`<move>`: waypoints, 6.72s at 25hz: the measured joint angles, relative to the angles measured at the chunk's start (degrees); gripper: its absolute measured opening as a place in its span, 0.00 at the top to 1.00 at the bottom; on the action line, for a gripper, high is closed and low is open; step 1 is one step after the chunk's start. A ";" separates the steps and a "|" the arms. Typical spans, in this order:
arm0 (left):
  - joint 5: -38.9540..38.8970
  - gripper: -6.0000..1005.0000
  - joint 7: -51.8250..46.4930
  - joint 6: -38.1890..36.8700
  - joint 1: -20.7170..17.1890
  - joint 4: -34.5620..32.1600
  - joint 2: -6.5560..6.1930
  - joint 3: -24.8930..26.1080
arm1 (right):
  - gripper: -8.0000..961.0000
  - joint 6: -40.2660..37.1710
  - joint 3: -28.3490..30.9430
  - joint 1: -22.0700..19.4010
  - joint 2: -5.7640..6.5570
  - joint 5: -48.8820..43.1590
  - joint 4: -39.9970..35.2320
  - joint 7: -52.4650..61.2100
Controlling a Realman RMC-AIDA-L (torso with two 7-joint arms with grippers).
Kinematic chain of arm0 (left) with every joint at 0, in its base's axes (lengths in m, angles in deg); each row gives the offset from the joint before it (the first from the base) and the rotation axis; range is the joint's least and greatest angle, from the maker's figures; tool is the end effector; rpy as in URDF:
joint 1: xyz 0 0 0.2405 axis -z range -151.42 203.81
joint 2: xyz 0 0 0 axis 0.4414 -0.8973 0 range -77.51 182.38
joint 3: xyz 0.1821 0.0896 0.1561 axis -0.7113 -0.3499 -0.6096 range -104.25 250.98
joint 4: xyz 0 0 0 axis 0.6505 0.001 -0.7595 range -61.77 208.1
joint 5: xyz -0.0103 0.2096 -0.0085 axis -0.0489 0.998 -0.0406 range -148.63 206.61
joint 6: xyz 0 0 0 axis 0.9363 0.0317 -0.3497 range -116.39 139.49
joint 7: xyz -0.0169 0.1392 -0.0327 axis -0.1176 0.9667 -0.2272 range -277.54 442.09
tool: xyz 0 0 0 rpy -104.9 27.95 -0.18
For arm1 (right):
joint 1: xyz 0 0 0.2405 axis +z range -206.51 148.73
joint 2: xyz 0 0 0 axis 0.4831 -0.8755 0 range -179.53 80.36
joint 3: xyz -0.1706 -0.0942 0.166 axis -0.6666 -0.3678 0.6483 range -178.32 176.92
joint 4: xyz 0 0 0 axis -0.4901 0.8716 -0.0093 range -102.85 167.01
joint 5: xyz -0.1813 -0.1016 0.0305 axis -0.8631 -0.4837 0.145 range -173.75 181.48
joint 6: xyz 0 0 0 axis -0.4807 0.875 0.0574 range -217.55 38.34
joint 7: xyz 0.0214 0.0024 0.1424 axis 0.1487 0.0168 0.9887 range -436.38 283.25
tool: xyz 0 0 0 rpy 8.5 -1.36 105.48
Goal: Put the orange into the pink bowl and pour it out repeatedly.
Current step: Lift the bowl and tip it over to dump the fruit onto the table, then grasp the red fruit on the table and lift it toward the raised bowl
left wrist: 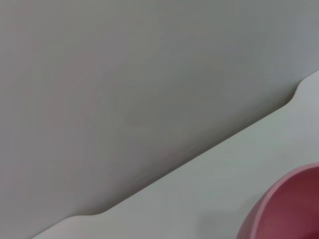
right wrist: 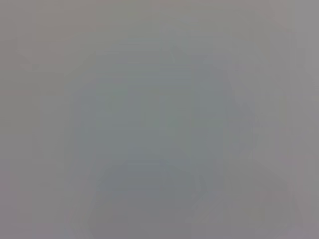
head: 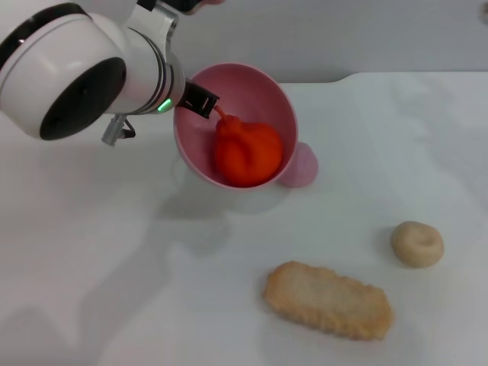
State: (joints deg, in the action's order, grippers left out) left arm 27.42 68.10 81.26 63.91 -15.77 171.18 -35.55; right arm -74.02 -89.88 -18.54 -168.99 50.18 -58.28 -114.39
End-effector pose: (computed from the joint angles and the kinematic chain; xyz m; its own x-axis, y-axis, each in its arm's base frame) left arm -0.0933 0.3784 -0.0261 0.8183 0.5659 0.1007 0.3931 -0.4232 -0.8163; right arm 0.1666 0.3855 0.0827 0.8057 -0.0606 -0.5892 -0.5826 -0.2607 -0.7698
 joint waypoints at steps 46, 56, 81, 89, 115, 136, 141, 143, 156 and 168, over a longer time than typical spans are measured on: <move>55.67 0.95 -5.02 -19.77 -10.43 2.97 0.20 -30.36 | 0.43 -44.90 -14.48 -8.97 0.22 0.17 20.65 3.28; 75.74 0.95 -12.53 -19.28 -14.58 6.26 0.10 -37.12 | 0.43 -45.29 -14.46 -8.99 0.22 0.04 20.18 3.29; 98.18 0.95 -26.89 -11.05 -17.64 10.24 0.18 -43.12 | 0.43 -45.46 -14.35 -9.21 0.23 -0.22 19.44 3.29; 83.96 0.95 -29.30 -12.75 -17.28 2.36 0.16 -38.03 | 0.43 -44.97 -14.63 -8.92 0.23 -0.24 18.68 3.27; -0.86 0.95 3.59 10.74 -11.68 -11.64 -0.69 8.51 | 0.43 35.98 5.30 8.68 0.66 -4.34 8.02 15.78; 0.65 0.95 6.77 10.06 -10.83 -7.45 -0.79 12.74 | 0.28 36.76 -12.48 10.31 0.31 -3.98 8.25 21.02; 1.16 0.95 6.98 9.85 -9.73 -5.81 -0.79 13.30 | 0.28 34.19 -16.88 11.20 0.25 -3.87 10.63 23.03; 1.17 0.95 7.09 9.78 -9.49 -5.38 -0.79 13.33 | 0.28 33.27 -18.09 12.09 0.24 -3.40 11.89 23.72; 1.23 0.95 7.66 8.96 -7.82 -3.03 -0.79 13.47 | 0.28 30.52 -22.22 16.63 0.19 -0.48 18.70 24.35; 1.21 0.95 7.67 8.82 -6.31 -1.41 -0.73 13.37 | 0.28 29.78 -23.65 19.49 0.05 0.43 24.23 24.98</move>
State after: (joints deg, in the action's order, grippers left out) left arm 28.63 75.78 90.07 57.59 -17.19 170.45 -22.18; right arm -44.24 -113.53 0.95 -168.94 50.61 -34.05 -89.42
